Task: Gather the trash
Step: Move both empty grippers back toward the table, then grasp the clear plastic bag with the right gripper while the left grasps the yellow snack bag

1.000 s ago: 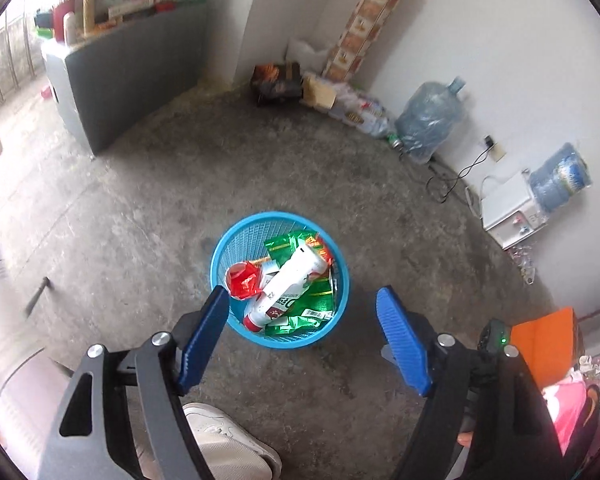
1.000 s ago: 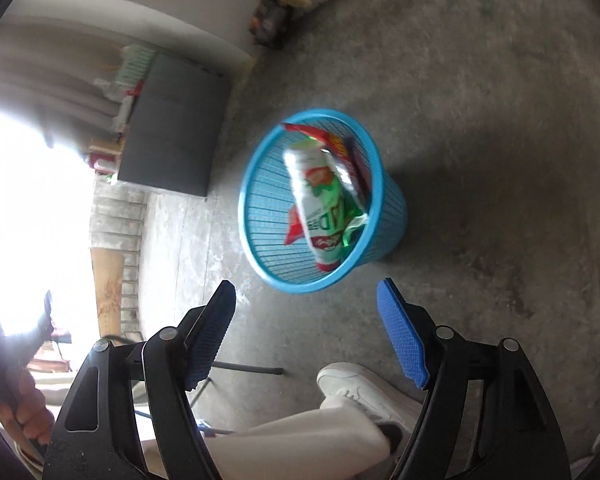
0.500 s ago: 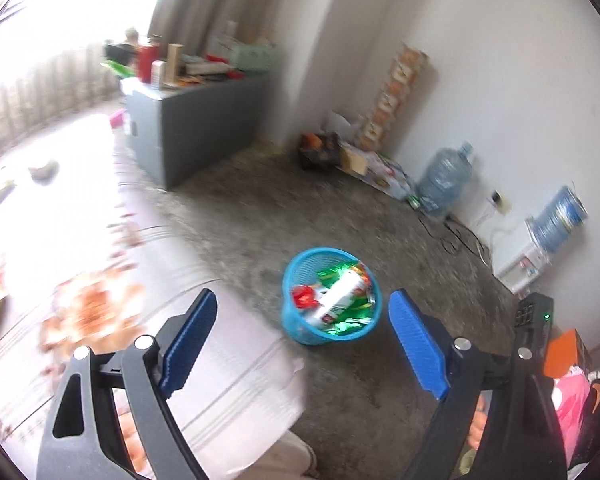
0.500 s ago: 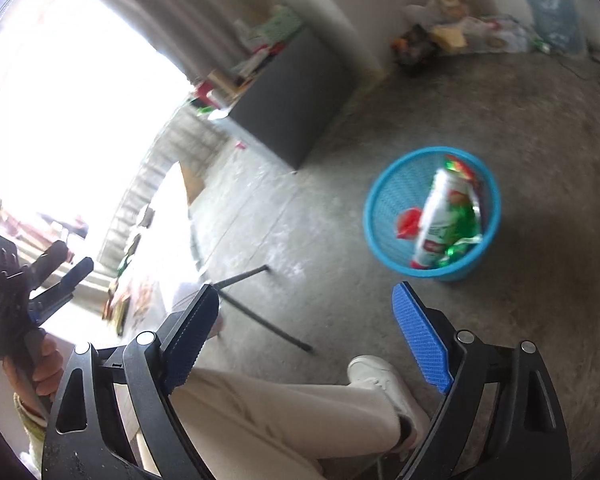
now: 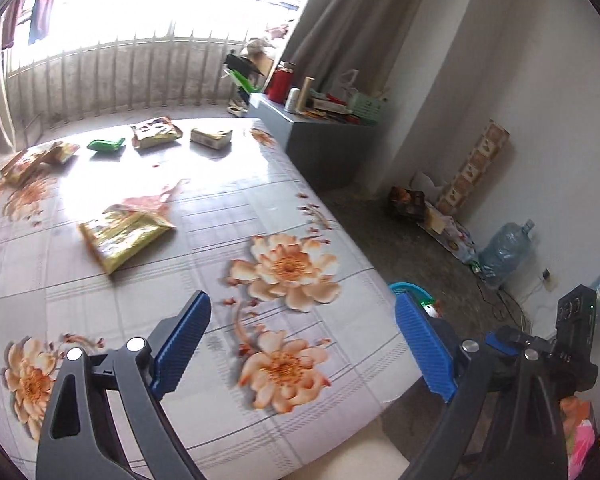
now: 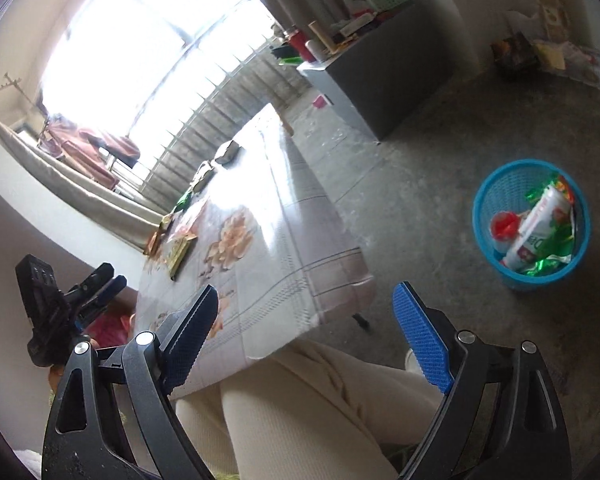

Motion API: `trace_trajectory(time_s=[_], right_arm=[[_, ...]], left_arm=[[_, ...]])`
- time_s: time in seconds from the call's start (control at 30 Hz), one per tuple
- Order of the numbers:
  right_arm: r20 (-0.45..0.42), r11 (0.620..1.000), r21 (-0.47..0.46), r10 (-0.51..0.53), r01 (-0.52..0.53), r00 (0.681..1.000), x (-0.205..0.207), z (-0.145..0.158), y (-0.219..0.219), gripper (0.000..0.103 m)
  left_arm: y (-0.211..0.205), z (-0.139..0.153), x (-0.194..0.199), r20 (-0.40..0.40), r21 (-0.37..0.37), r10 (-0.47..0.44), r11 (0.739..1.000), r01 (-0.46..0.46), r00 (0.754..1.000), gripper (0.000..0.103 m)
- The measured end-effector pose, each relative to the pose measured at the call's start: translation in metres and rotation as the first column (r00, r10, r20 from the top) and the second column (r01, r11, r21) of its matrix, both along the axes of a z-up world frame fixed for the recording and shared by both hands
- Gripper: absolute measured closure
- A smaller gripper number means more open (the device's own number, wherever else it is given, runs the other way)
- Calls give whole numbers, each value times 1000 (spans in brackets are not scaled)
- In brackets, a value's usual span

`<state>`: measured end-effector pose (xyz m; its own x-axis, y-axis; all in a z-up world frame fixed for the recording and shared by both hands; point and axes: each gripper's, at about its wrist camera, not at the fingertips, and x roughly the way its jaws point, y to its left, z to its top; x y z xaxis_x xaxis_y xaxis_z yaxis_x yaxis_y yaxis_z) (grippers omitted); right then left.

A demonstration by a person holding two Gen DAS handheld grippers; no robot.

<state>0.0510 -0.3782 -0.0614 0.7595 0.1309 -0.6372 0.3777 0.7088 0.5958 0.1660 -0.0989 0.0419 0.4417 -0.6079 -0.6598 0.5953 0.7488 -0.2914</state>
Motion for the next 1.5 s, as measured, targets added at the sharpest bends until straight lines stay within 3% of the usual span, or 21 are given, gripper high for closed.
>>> trace_trajectory(time_s=[0.17, 0.4, 0.6, 0.77, 0.9, 1.2, 1.37, 1.5], right_arm=[[-1, 994, 4, 113, -113, 994, 43, 15, 27, 18], [-20, 963, 53, 267, -266, 964, 111, 21, 64, 18], [-14, 920, 176, 357, -350, 934, 178, 18, 81, 18], [-15, 871, 326, 393, -367, 919, 255, 5, 87, 18], [-56, 850, 385, 410, -359, 910, 316, -11, 93, 23], [-193, 887, 298, 418, -353, 888, 403, -29, 115, 31], [-257, 913, 172, 405, -371, 877, 431, -26, 126, 33], [-303, 908, 52, 411, -416, 860, 449, -23, 140, 36]], left_arm=[[54, -10, 8, 9, 5, 106, 994, -106, 994, 12], [98, -32, 25, 40, 36, 211, 976, -213, 977, 12], [105, -40, 67, 42, 41, 261, 964, -263, 964, 12], [88, -40, 111, 75, 79, 234, 967, -240, 969, 12], [82, -48, 149, 75, 120, 270, 953, -277, 960, 19], [60, -70, 186, 162, 309, 252, 905, -291, 954, 24], [53, -75, 185, 188, 350, 234, 891, -288, 954, 24], [52, -78, 184, 200, 364, 227, 886, -288, 953, 24]])
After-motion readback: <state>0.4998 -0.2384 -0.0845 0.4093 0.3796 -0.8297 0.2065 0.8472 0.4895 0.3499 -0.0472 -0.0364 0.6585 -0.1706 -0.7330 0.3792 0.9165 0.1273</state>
